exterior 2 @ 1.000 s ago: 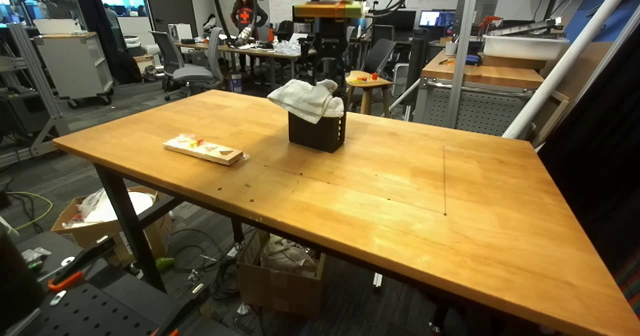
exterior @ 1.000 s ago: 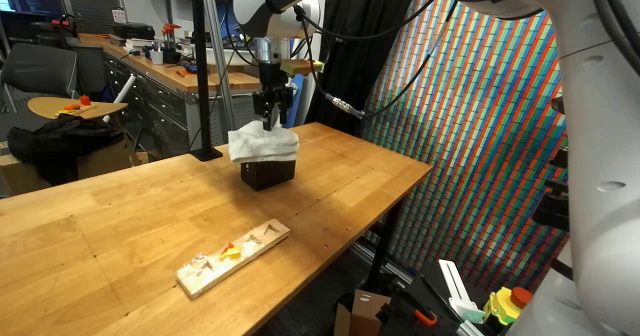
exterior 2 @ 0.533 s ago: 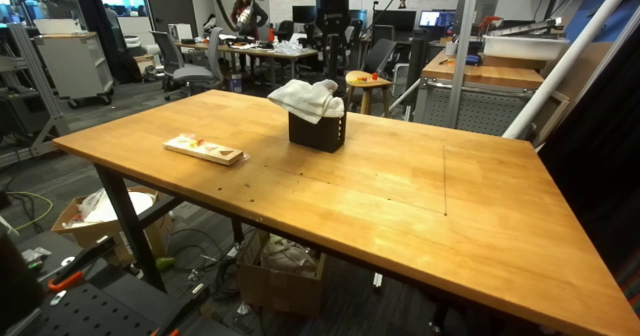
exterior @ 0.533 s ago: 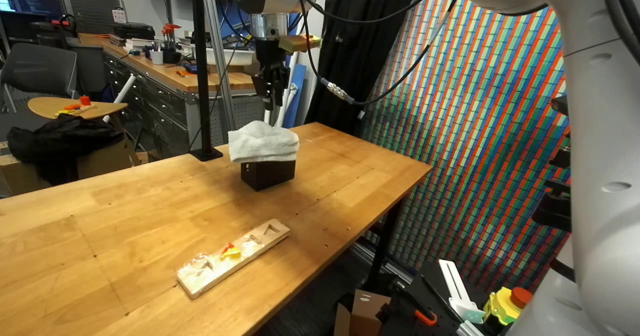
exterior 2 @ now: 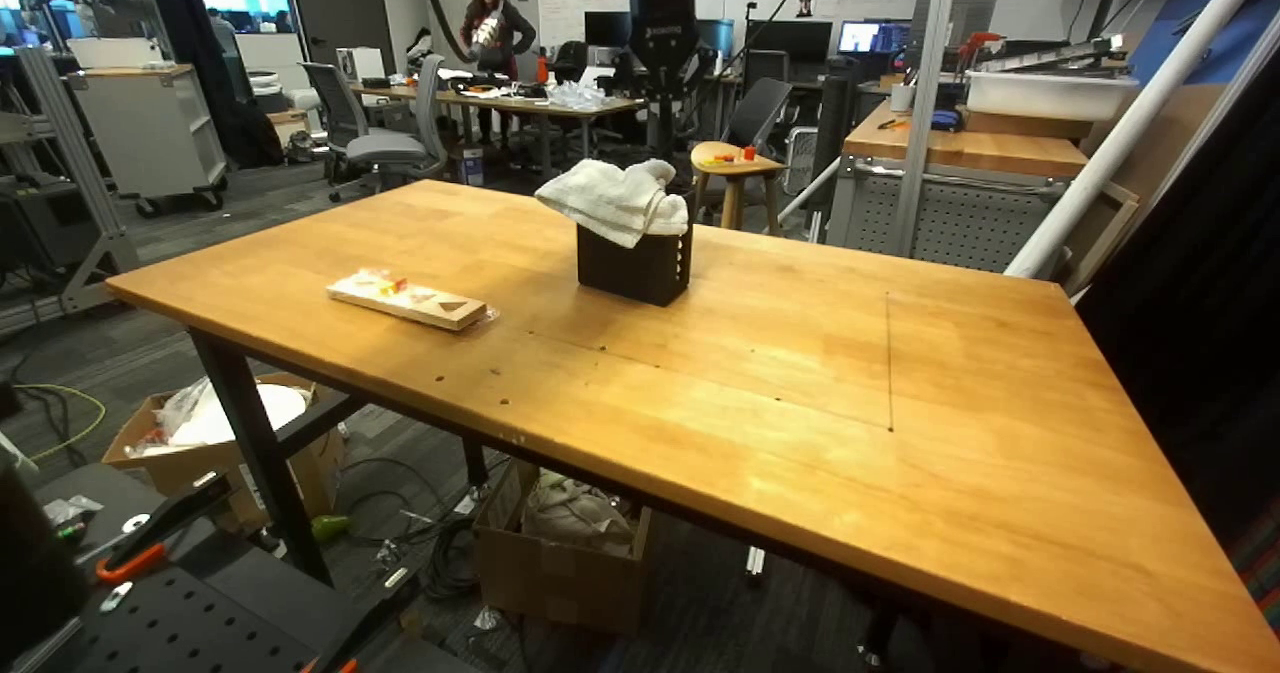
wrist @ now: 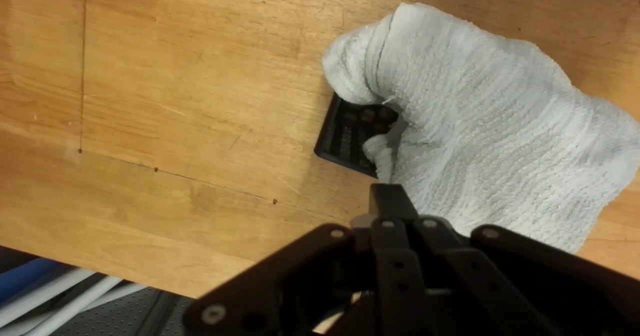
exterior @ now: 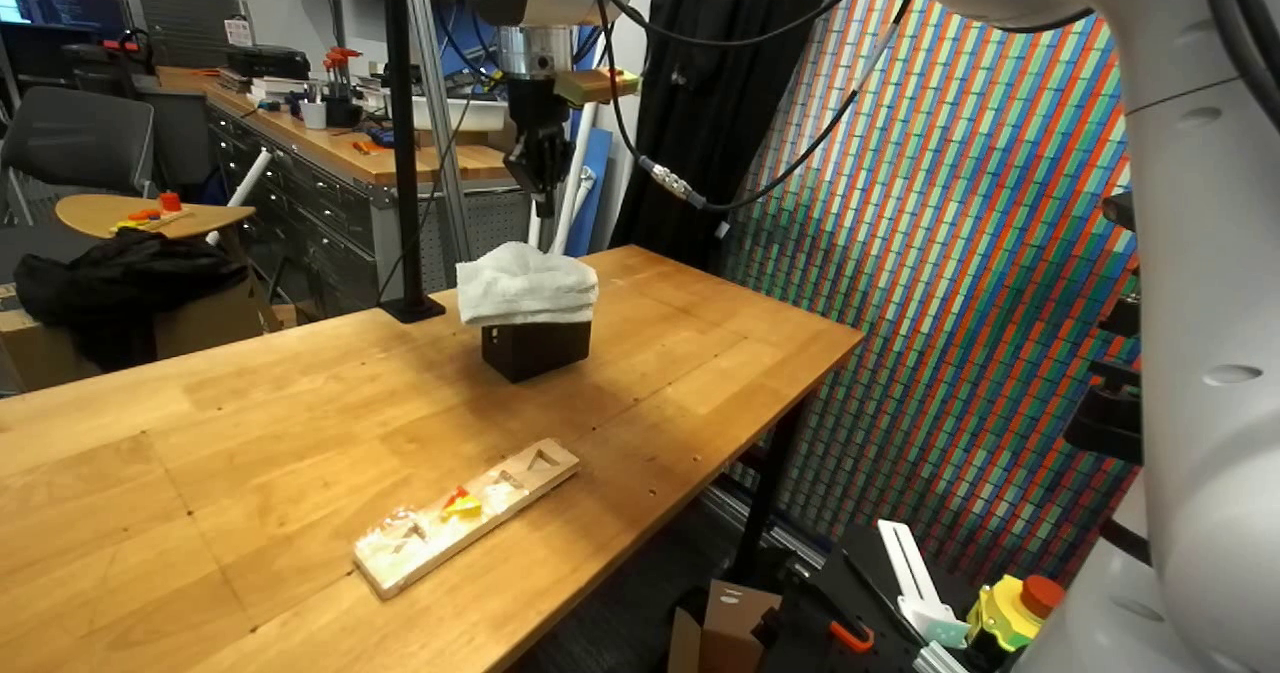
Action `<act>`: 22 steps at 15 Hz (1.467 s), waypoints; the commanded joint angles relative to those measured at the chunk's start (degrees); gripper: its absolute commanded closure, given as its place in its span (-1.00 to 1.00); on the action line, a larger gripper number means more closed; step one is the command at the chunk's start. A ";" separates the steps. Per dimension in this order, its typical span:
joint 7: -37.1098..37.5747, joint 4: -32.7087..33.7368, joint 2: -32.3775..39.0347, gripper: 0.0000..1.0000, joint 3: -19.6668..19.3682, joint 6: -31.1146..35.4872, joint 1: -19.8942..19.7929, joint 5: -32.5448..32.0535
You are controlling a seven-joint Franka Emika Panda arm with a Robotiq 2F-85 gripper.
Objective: Place the white towel inside the black basket
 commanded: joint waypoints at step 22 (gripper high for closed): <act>-1.83 -1.95 6.18 0.98 0.79 1.45 -3.39 12.75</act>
